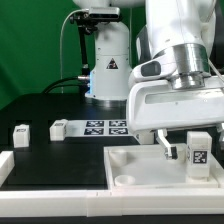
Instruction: Assemble one leg
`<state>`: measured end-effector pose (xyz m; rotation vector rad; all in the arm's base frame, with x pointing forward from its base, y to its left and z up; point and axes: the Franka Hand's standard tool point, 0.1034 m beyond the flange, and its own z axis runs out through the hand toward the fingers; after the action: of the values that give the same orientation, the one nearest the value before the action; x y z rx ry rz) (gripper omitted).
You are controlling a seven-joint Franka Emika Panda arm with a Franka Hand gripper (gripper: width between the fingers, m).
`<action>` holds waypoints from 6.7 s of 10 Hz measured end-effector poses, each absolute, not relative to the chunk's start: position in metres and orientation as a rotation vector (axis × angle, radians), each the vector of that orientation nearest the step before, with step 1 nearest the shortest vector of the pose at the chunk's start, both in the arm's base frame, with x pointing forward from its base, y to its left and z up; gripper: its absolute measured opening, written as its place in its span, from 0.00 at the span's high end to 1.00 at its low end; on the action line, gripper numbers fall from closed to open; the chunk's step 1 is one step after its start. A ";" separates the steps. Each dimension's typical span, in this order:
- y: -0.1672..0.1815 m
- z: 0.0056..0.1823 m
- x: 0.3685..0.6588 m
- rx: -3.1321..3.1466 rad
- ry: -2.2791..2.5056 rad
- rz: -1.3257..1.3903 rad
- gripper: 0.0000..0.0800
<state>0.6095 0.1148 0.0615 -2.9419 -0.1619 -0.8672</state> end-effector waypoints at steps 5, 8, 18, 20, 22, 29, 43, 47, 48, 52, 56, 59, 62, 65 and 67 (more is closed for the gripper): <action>0.113 0.064 0.609 -2.962 -0.037 -0.736 0.19; 0.115 0.061 0.607 -2.970 -0.021 -0.677 0.19; 0.117 0.049 0.598 -2.996 -0.002 -0.477 0.19; 0.123 0.058 0.596 -2.989 0.066 -0.471 0.19; 0.124 0.065 0.598 -2.985 0.067 -0.484 0.19; 0.116 0.081 0.622 -3.009 0.070 -0.068 0.19; 0.104 0.061 0.617 -2.987 0.347 -0.197 0.67; 0.109 0.063 0.616 -2.704 1.163 -0.194 0.66; 0.111 0.063 0.615 -2.610 1.348 -0.174 0.66; 0.121 0.061 0.612 -2.159 1.961 -0.090 0.66; 0.122 0.059 0.611 -2.211 1.906 -0.095 0.32; 0.121 0.059 0.611 -2.541 1.466 -0.155 0.20; 0.118 0.058 0.613 -2.756 1.064 -0.206 0.19; 0.119 0.058 0.612 -2.940 0.565 -0.253 0.19; 0.130 0.059 0.613 -3.043 0.193 -0.274 0.19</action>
Offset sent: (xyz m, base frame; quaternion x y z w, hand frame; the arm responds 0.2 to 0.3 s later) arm 0.0037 -0.0192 0.0123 -0.0260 -0.0116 0.1050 0.9941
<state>0.6128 0.1298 0.0594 -3.0431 0.1925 -0.2740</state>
